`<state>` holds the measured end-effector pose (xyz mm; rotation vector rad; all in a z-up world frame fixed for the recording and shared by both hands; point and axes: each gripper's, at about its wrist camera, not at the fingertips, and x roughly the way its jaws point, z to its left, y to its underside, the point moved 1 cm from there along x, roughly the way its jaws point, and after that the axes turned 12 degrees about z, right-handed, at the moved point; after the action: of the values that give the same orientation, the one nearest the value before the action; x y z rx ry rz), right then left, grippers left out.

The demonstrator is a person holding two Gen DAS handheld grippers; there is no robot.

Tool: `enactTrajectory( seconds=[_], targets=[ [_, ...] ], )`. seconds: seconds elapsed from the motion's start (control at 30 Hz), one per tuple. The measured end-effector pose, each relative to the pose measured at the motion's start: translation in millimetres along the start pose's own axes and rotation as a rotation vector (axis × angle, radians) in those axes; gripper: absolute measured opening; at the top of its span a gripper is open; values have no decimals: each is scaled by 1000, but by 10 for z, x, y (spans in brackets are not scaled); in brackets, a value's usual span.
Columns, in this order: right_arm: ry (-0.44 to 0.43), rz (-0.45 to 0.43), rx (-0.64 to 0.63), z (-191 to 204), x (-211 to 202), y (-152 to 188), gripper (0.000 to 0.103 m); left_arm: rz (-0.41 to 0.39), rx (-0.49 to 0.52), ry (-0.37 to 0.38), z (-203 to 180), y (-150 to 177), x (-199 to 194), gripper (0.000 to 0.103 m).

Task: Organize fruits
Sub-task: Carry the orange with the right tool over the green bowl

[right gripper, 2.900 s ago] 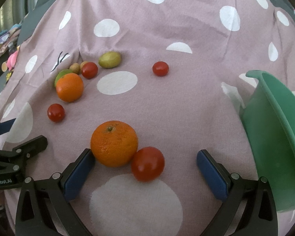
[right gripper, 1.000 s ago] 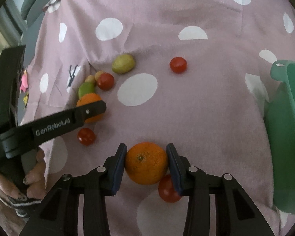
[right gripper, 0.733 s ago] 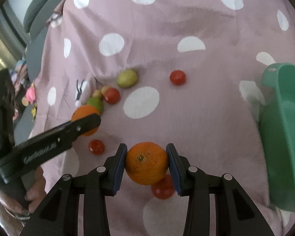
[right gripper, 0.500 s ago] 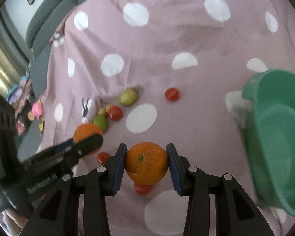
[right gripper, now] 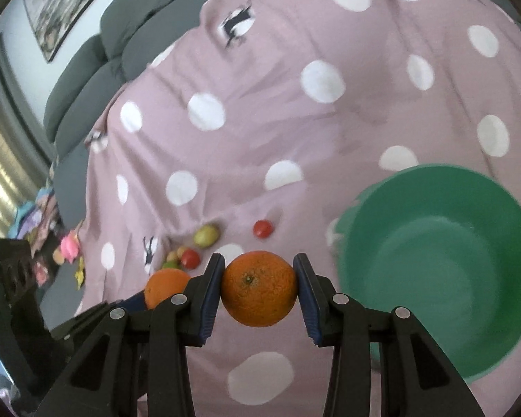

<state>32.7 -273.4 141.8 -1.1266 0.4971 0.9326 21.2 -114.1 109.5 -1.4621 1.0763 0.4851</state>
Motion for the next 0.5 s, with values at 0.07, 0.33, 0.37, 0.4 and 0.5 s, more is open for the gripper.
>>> enactTrajectory(
  seconds=[0.07, 0.33, 0.37, 0.4, 0.5],
  targets=[
    [10, -22, 23, -95, -84, -22, 43, -2, 18, 13, -109, -26, 20, 45],
    [79, -95, 116, -468, -355, -54, 43, 6, 83, 41, -565, -148, 150, 45],
    [90, -104, 129, -519, -386, -56, 43, 8, 89, 44, -611, -161, 167, 45],
    [97, -110, 138, -561, -413, -56, 43, 11, 98, 45, -665, -177, 192, 45],
    [107, -127, 171, -706, -487, -37, 43, 18, 120, 46, -788, -206, 256, 45]
  ],
)
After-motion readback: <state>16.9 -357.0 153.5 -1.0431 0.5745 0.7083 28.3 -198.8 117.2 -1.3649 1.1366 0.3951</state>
